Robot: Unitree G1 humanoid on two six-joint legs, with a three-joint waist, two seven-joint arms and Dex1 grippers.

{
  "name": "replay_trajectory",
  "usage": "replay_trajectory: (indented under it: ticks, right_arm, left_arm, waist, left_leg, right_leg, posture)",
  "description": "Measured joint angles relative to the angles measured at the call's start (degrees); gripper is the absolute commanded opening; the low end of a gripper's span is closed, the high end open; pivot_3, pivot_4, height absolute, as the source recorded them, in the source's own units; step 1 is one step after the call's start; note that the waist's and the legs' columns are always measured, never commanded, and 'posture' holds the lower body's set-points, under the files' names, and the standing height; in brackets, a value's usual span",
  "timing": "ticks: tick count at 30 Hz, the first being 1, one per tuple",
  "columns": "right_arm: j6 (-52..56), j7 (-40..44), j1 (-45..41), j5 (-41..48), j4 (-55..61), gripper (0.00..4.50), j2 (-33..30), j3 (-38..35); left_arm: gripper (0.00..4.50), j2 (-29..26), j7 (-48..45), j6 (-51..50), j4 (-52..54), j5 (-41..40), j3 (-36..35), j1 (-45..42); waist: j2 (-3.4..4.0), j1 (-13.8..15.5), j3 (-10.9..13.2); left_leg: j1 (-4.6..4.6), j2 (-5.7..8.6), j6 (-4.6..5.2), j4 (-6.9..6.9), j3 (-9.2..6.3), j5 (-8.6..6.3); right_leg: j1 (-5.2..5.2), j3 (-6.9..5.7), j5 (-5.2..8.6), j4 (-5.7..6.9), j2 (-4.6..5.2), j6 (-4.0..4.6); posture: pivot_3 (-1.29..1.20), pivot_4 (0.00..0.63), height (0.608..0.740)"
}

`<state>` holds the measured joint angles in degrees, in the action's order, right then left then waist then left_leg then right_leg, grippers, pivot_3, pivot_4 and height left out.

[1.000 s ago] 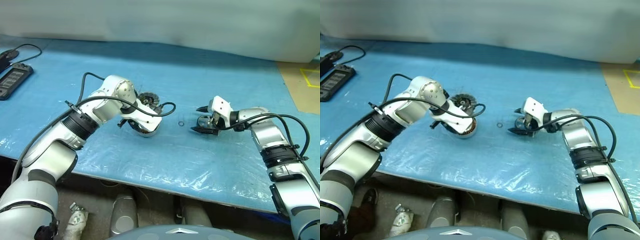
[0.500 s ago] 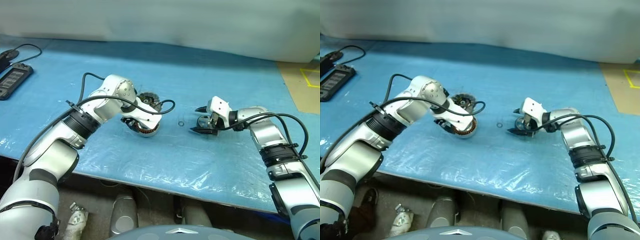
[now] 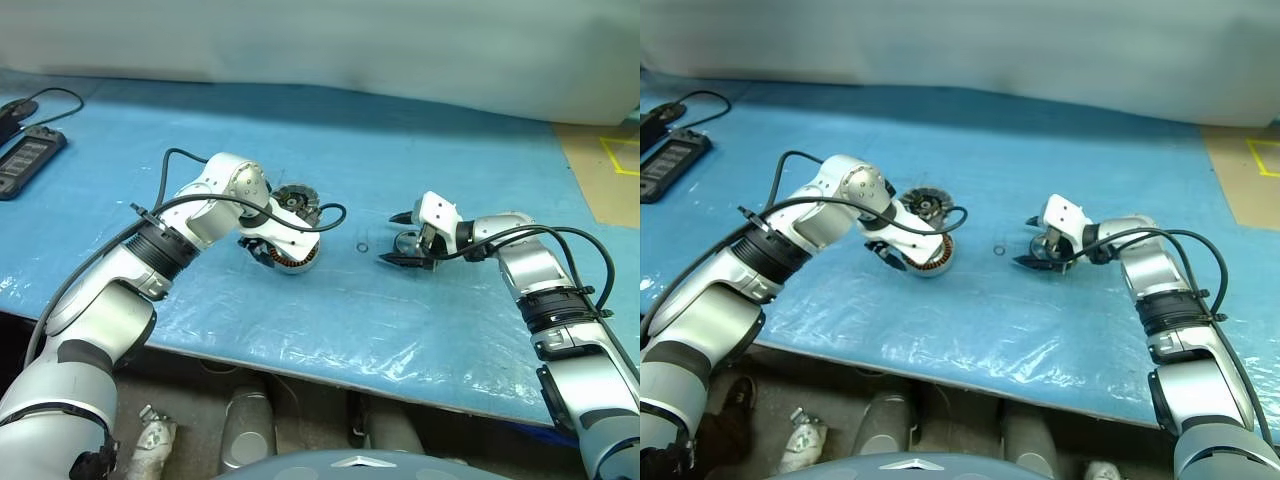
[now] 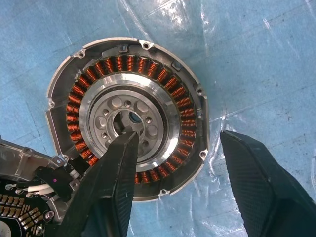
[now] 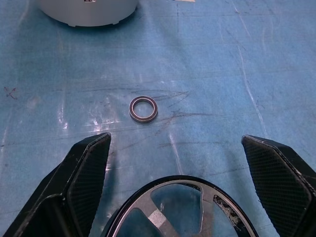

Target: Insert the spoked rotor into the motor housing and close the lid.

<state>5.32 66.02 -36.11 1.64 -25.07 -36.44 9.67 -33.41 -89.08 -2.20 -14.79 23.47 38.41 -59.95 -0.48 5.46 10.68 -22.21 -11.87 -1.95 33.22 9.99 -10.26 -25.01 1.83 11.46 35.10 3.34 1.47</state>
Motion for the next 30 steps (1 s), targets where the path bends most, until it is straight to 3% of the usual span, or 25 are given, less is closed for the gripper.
replay_trajectory:
  ticks: [23, 27, 30]
  right_arm:
    - [0.2, -1.2, 0.1, 0.0, 1.1, 4.5, 0.1, 0.0]
    - [0.2, -1.5, 0.1, 0.0, 1.1, 4.5, 0.1, 0.0]
    - [0.2, -2.0, 0.1, 0.0, 1.1, 4.5, 0.2, 0.0]
  left_arm:
    - [2.76, 2.4, 3.8, 4.7, -4.8, 2.8, 0.2, 2.0]
    - [2.13, 2.6, 4.6, 5.5, -5.5, 3.4, 0.2, 2.0]
    - [2.13, 2.6, 4.8, 6.3, -6.0, 3.6, 0.2, 2.0]
  waist:
    - [0.0, -0.2, 0.0]
    - [0.01, -0.2, 0.0]
    - [0.01, -0.2, 0.0]
  left_leg:
    - [0.13, 0.0, 0.0, 0.0, 0.0, 0.0]
    - [0.22, 0.01, 0.0, 0.0, 0.0, -0.01]
    - [0.28, 0.01, 0.0, 0.0, 0.0, -0.01]
  right_leg:
    - [0.06, 0.02, 0.0, 0.04, -0.01, 0.0]
    - [0.15, 0.03, 0.0, 0.07, 0.0, 0.0]
    - [0.18, 0.04, 0.0, 0.1, 0.0, 0.0]
  posture:
    - [0.0, 0.15, 0.74]
    - [0.0, 0.15, 0.74]
    - [0.0, 0.15, 0.74]
